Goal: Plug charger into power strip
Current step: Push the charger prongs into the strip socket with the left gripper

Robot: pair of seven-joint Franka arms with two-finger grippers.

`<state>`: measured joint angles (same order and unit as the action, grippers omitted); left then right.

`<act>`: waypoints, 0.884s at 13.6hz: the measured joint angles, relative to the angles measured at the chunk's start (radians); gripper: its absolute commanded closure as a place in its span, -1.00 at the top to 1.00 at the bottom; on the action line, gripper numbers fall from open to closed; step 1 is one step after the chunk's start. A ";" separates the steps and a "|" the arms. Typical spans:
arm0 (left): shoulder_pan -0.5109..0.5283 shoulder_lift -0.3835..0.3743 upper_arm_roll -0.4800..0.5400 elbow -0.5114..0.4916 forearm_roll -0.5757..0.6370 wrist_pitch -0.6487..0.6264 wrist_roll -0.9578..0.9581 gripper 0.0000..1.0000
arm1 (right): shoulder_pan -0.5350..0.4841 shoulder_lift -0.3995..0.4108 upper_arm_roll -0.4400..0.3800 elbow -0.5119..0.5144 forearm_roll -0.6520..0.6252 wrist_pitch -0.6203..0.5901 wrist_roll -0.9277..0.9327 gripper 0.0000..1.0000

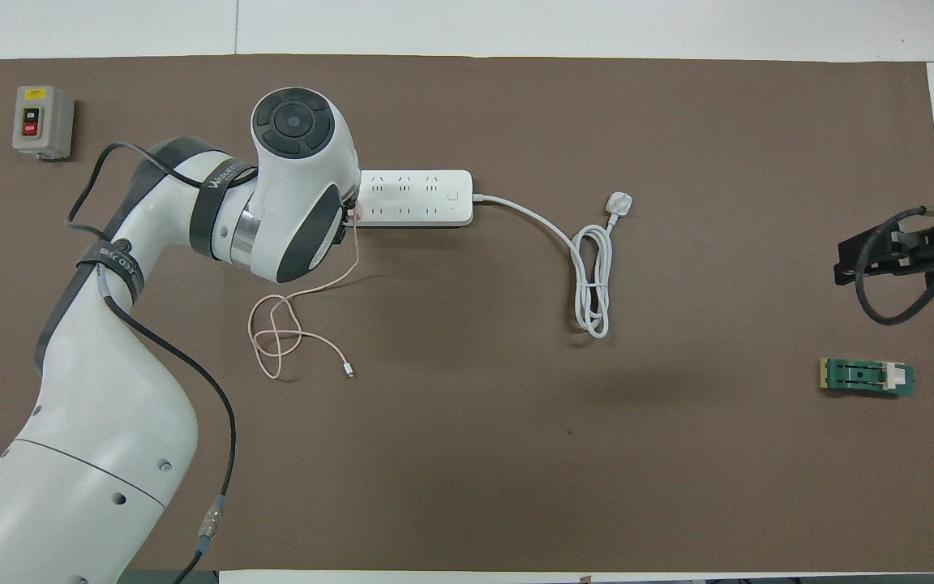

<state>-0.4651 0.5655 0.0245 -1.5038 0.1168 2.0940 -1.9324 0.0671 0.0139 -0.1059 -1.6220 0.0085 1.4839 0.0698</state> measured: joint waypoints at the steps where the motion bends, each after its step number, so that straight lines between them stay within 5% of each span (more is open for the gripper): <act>1: 0.000 0.000 0.000 0.000 0.000 0.000 0.000 -1.00 | 0.001 0.000 0.000 0.000 0.000 0.000 0.000 1.00; 9: -0.001 0.000 0.000 0.000 0.003 -0.001 0.000 -1.00 | 0.006 0.000 0.000 0.000 0.000 0.000 0.000 1.00; 10: -0.001 0.001 0.000 0.001 0.003 -0.002 0.000 -0.72 | 0.008 0.000 0.000 0.000 0.000 0.000 0.000 1.00; 11: -0.001 0.002 0.000 0.004 0.003 -0.005 0.000 0.13 | 0.011 0.000 0.000 0.000 0.000 0.000 0.000 1.00; 12: 0.000 0.005 0.000 0.009 0.001 -0.010 0.000 0.57 | 0.016 0.000 0.000 0.000 0.000 0.000 0.000 1.00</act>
<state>-0.4650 0.5702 0.0248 -1.4943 0.1180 2.0837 -1.9322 0.0834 0.0139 -0.1060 -1.6220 0.0085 1.4839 0.0698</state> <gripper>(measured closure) 0.678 0.000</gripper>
